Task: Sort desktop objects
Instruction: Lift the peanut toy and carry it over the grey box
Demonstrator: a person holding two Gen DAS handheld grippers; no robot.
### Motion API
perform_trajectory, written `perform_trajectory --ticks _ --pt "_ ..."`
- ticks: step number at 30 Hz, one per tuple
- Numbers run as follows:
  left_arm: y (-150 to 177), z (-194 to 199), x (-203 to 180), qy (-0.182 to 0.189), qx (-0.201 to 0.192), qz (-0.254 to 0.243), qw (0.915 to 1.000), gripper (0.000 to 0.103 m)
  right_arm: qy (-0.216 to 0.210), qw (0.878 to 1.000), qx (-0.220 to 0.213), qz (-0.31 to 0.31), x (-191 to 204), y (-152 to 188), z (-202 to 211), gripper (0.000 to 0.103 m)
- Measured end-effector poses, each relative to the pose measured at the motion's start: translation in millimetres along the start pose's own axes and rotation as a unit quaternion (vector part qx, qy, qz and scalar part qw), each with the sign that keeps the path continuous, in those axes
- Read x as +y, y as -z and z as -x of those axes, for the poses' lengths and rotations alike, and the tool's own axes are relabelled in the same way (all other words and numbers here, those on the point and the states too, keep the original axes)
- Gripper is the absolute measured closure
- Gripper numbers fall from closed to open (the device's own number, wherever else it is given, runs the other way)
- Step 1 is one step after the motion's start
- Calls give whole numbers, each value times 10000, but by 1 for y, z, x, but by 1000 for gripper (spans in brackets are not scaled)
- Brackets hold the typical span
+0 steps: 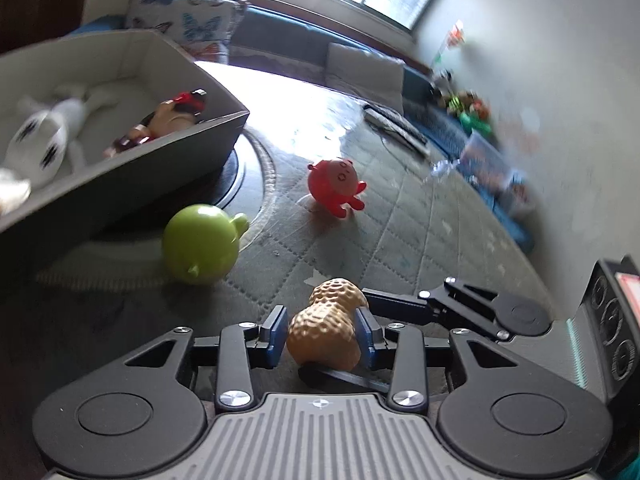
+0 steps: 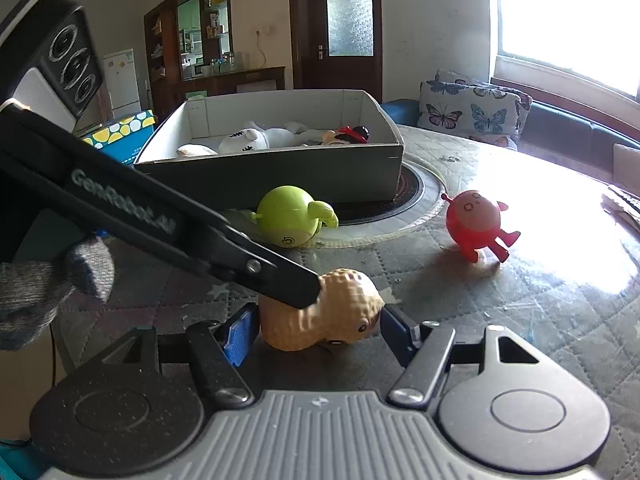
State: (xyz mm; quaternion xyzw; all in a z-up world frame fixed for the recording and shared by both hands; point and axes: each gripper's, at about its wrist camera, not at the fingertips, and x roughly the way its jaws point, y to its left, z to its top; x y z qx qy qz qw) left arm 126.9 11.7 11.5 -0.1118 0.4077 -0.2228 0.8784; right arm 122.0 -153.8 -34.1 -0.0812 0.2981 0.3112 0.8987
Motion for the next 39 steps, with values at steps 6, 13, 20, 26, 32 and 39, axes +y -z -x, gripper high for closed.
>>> perform_trajectory --ticks 6,13,20,26,32,39 --pt "0 -6 7 -51 42 500 9987 63 -4 10000 -17 1 0 -1 -4 35" --pt "-4 -5 3 -153 187 285 9993 61 -89 9999 -14 140 2 -2 -5 35" --pt "-4 -9 15 88 164 577 9982 61 -16 9999 -4 121 1 -2 -8 35" --pt "1 -1 13 11 17 584 9983 61 -17 9997 -9 241 7 -4 -6 35" --pt "-7 26 16 -69 -372 562 9977 61 -43 9984 -257 508 20 -23 -1 35" --pt "-38 69 35 -323 -1072 548 9922 61 -95 9915 -722 1076 38 -74 -8 35"
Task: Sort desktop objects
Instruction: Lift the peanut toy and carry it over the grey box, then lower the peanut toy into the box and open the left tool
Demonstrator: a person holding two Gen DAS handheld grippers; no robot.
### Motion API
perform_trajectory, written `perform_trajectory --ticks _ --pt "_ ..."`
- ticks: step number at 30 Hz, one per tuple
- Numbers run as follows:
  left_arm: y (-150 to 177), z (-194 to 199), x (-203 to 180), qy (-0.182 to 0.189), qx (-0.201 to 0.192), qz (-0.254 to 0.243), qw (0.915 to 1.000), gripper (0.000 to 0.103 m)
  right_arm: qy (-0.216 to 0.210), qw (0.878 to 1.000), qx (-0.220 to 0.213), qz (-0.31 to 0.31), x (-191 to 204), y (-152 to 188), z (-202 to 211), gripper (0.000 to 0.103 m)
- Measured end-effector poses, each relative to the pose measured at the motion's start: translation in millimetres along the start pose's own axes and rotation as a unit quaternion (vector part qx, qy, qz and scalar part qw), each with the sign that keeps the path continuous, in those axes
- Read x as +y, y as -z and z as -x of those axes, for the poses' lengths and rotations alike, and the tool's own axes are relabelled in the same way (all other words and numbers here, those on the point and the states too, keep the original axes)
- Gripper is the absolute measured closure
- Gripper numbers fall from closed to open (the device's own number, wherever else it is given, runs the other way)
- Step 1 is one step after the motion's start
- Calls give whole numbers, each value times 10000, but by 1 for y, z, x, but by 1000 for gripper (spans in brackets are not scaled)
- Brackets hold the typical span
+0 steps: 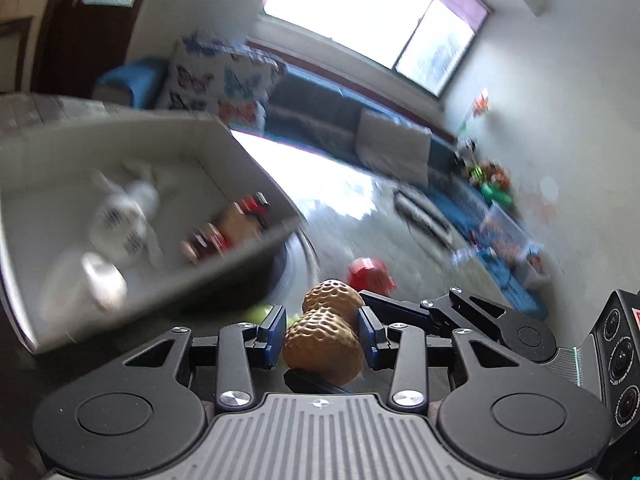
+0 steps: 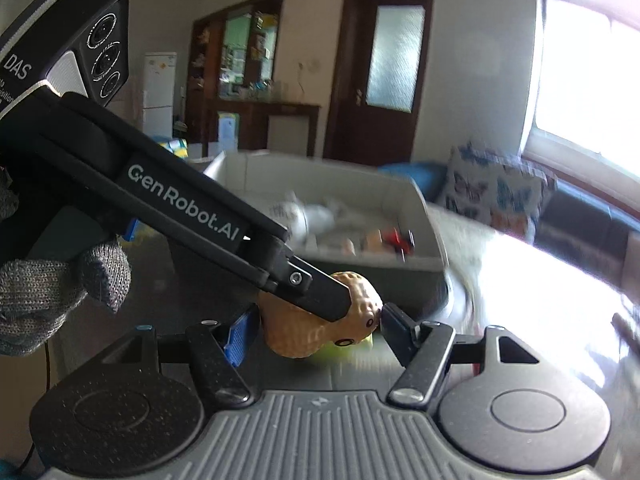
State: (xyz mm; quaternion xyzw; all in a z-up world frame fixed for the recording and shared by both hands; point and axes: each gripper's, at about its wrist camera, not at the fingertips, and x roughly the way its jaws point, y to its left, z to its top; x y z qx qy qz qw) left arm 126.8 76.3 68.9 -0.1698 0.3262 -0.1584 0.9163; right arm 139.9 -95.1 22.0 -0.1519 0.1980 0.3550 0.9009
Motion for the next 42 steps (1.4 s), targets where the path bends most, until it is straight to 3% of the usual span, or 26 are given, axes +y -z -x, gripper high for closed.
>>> perform_trajectory --ticks 8,20,29,42 --pt "-42 -6 42 -274 -302 144 9991 61 -160 9994 -124 290 -3 -42 -56 35" --pt "-75 -59 98 -459 -10 463 9979 61 -512 9983 283 76 -36 -56 -140 35" --pt "-77 -77 114 -597 118 561 9966 63 -654 9962 566 -43 -45 -50 -167 35" --pt "-71 -72 105 -688 49 520 9963 63 -605 9957 688 126 -38 -46 -174 35"
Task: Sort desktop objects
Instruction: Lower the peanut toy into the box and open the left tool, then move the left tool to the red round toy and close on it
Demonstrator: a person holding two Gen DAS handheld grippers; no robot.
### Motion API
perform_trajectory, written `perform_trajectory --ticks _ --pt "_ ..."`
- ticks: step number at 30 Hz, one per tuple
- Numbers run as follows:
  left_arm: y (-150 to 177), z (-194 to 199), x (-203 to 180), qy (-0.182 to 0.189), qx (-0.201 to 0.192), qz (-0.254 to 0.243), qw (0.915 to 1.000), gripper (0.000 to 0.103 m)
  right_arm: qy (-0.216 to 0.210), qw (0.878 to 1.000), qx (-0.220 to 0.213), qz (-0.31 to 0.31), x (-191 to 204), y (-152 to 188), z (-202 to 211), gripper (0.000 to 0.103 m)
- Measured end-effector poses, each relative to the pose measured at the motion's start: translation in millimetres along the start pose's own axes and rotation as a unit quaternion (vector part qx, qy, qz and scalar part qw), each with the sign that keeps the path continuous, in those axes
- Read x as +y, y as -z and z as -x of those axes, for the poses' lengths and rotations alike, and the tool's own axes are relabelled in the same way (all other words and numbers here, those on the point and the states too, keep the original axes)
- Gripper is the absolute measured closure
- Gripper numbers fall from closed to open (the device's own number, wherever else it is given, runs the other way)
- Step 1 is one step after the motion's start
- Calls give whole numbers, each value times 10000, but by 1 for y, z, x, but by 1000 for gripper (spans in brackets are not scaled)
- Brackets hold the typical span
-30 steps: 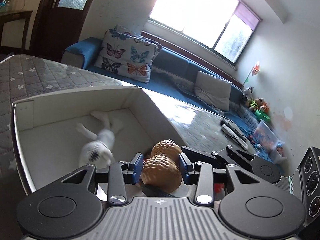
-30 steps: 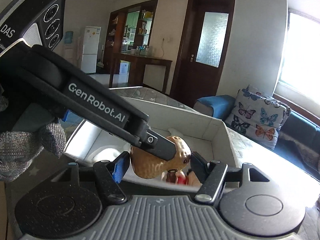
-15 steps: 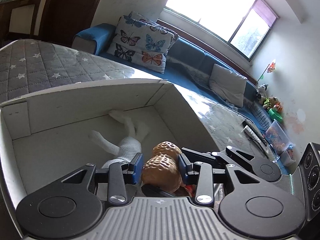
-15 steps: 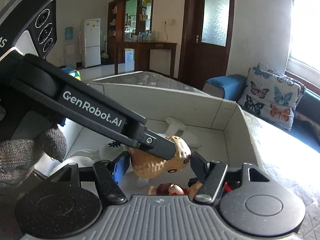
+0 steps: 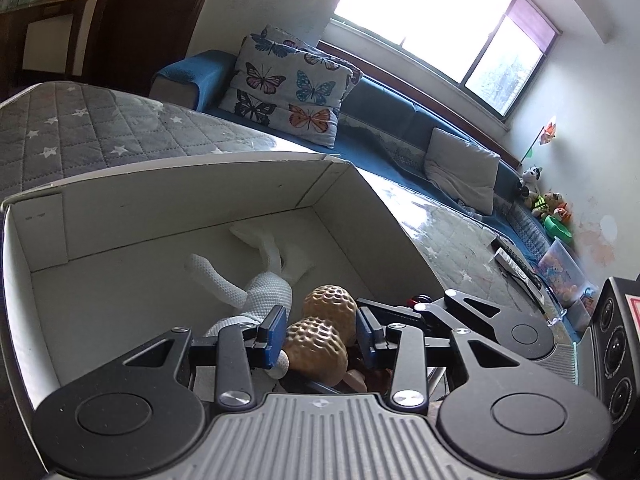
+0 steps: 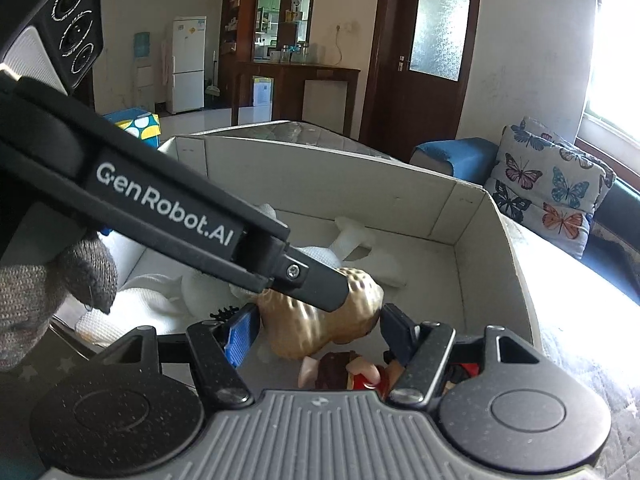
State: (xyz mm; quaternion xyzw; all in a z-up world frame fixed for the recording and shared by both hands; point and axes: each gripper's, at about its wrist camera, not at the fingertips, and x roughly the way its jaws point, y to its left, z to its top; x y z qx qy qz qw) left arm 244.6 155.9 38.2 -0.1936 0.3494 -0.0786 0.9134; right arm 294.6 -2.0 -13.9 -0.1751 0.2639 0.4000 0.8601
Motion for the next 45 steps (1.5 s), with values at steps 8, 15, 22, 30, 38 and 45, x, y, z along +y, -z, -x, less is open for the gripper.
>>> perform_trajectory --ticks 8,15,22,30,38,45 --pt "1 6 0 20 -76 55 10000 63 53 9999 -80 -41 3 1 6 34" --pt "5 20 -5 57 -162 55 9998 63 130 9993 -294 -203 4 4 28 33" --pt "22 38 -19 92 -277 21 9996 63 258 9974 -563 -369 12 19 63 26" --pt "47 62 -37 125 -419 -78 9990 63 408 9954 -700 -518 24 47 100 19" --pt "78 65 -58 212 -253 -92 9994 63 536 9939 -604 -757 28 87 124 18" --pt "90 43 -88 457 61 -189 9988 63 896 9888 -527 -1072 8 112 147 18"
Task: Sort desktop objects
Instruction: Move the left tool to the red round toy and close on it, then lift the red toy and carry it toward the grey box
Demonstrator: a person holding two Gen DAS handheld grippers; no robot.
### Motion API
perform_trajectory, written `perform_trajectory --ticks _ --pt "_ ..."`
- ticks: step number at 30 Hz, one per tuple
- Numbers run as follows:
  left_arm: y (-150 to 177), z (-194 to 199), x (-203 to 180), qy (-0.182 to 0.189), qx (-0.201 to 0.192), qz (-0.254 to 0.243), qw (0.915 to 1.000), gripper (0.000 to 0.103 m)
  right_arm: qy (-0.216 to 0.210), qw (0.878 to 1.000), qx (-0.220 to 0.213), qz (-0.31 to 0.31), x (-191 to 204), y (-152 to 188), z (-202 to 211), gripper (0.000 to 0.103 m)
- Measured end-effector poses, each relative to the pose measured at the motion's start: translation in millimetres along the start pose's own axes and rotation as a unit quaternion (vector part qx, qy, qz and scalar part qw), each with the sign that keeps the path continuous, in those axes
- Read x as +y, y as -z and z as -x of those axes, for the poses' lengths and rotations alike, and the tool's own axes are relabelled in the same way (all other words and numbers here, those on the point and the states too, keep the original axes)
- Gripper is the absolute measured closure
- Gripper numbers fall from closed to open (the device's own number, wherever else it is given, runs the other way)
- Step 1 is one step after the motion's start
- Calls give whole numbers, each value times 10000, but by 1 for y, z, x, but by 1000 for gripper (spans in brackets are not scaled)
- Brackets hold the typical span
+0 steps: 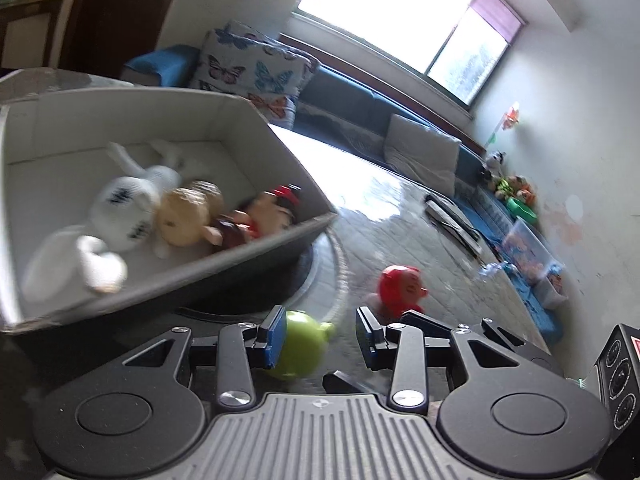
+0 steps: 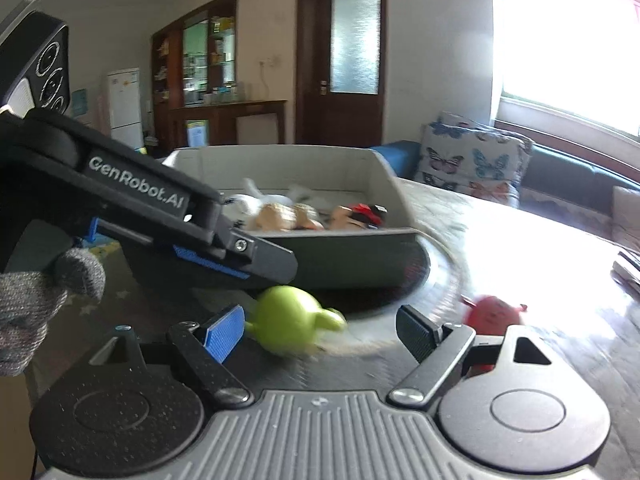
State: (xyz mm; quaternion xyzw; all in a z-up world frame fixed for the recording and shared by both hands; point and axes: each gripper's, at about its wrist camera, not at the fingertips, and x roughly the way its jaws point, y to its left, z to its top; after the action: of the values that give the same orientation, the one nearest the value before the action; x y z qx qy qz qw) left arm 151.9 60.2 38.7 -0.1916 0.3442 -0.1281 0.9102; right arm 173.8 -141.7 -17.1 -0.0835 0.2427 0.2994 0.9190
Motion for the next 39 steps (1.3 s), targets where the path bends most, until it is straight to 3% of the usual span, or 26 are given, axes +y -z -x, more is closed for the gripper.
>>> perform_trajectory --ticks 12,21,24,30,39 --pt "-26 -69 -44 360 211 40 9991 63 834 9948 159 -556 -76 7 -2 18" --pt "-41 -117 -53 377 254 133 9989 63 733 9900 528 -1083 -122 12 -44 18" --pt "-41 -129 -54 359 369 155 9986 63 649 9901 617 -1080 -125 12 -54 19" --pt "-33 -140 -59 442 629 92 9970 63 603 9912 633 -996 -120 12 -54 34" --pt "-6 -100 -53 664 823 61 9944 62 453 9946 609 -710 -87 28 -19 34"
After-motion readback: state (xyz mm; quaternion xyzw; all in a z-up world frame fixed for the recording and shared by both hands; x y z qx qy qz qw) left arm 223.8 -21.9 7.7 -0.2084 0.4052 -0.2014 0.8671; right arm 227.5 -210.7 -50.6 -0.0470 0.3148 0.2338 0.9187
